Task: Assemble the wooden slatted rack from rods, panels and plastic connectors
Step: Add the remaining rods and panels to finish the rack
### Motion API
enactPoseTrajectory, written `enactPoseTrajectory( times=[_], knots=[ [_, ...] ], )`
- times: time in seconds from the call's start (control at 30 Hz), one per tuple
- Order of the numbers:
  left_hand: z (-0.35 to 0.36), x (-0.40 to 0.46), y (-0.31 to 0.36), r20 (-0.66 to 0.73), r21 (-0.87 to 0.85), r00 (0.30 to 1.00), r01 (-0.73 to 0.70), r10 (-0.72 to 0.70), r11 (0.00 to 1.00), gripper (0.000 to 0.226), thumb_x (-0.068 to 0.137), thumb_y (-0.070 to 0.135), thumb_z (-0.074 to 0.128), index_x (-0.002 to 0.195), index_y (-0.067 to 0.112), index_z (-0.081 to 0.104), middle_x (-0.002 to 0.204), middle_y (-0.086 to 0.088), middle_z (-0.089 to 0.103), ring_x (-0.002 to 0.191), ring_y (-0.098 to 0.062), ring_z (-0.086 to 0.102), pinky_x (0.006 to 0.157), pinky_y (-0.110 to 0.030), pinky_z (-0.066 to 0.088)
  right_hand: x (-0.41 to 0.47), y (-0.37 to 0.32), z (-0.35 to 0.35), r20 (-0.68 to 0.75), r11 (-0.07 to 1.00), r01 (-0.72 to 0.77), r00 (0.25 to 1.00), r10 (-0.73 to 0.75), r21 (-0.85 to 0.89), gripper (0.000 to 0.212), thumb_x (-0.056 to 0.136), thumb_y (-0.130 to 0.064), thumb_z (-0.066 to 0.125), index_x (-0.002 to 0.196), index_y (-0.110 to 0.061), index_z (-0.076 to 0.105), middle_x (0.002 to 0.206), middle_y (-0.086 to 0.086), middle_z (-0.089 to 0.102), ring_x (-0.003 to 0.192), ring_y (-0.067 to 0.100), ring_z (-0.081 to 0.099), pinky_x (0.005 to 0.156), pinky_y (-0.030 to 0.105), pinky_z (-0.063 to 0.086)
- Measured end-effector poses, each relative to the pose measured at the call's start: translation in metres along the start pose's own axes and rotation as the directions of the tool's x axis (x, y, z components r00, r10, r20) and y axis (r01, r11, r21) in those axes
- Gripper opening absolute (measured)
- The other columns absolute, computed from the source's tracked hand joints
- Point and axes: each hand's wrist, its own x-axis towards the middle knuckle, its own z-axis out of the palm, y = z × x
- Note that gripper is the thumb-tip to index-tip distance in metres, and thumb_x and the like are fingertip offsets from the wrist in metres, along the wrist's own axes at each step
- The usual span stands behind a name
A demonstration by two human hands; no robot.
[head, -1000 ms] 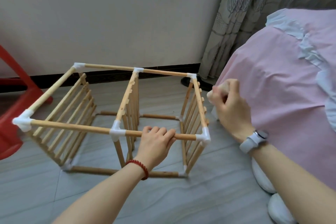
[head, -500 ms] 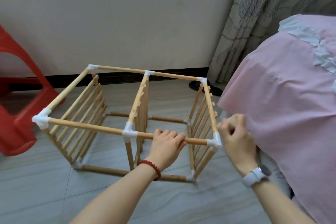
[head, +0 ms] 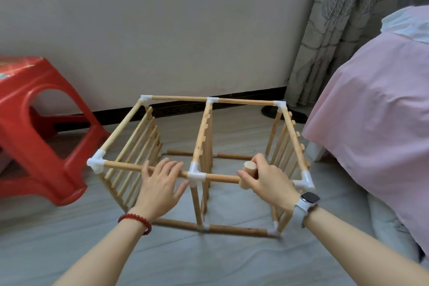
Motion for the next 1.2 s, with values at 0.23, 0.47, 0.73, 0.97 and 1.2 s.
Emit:
enactPoseTrajectory(
  times=[0.23, 0.47, 0.73, 0.97, 1.2],
  knots=[
    [-0.015, 0.012, -0.046, -0.016, 0.033, 1.0, -0.014, 0.014, 0.999, 0.021, 0.088, 0.034, 0.061, 0.098, 0.018, 0.07, 0.085, 0.0, 0.066, 0.083, -0.025, 0.061, 0.088, -0.04, 0.041, 0.024, -0.027, 0.002, 0.05, 0.98, 0.166, 0.986, -0.161, -0.114, 0.026, 0.094, -0.047, 0.043, 0.087, -0.025, 0.03, 0.063, -0.012, 0.046, 0.054, 0.012, 0.049, 0.046, 0.027, 0.03],
    [-0.003, -0.006, 0.027, -0.145, -0.102, 0.968, -0.223, 0.207, 0.97, 0.017, 0.081, 0.04, 0.069, 0.078, 0.024, 0.068, 0.06, 0.008, 0.056, 0.046, -0.011, 0.052, 0.042, -0.022, 0.033, 0.038, -0.063, -0.059, -0.302, 0.892, 0.361, 0.848, -0.435, -0.272, 0.024, 0.098, -0.031, 0.039, 0.109, -0.01, 0.041, 0.062, -0.014, 0.049, 0.055, 0.021, 0.061, 0.049, 0.034, 0.048],
    [0.004, -0.006, 0.063, -0.186, -0.122, 0.971, -0.176, 0.151, 0.977, 0.015, 0.075, 0.045, 0.073, 0.074, 0.03, 0.069, 0.054, 0.012, 0.056, 0.04, -0.003, 0.049, 0.039, -0.013, 0.023, -0.013, -0.021, 0.0, -0.048, 0.9, 0.068, 0.994, -0.099, -0.431, 0.037, 0.099, -0.04, 0.025, 0.122, -0.014, 0.037, 0.077, -0.003, 0.058, 0.066, 0.019, 0.063, 0.059, 0.033, 0.053],
    [0.004, -0.006, 0.062, -0.142, -0.102, 0.979, -0.161, 0.145, 0.982, 0.016, 0.071, 0.045, 0.075, 0.071, 0.03, 0.068, 0.051, 0.013, 0.053, 0.037, -0.001, 0.044, 0.046, -0.006, 0.002, 0.027, -0.031, -0.039, -0.686, 0.935, 0.352, 0.669, -0.288, -0.049, 0.029, 0.098, -0.03, 0.038, 0.112, -0.005, 0.039, 0.077, -0.015, 0.044, 0.056, 0.002, 0.049, 0.044, 0.018, 0.042],
    [0.009, -0.004, 0.061, -0.152, -0.111, 0.979, -0.156, 0.139, 0.981, 0.018, 0.079, 0.048, 0.068, 0.077, 0.03, 0.068, 0.055, 0.012, 0.054, 0.042, -0.002, 0.046, 0.045, -0.009, 0.004, 0.025, -0.029, -0.017, -0.321, 0.936, 0.296, 0.883, -0.344, -0.19, 0.03, 0.097, -0.041, 0.036, 0.112, -0.014, 0.038, 0.064, -0.01, 0.049, 0.048, 0.012, 0.054, 0.042, 0.028, 0.046]
  ],
)
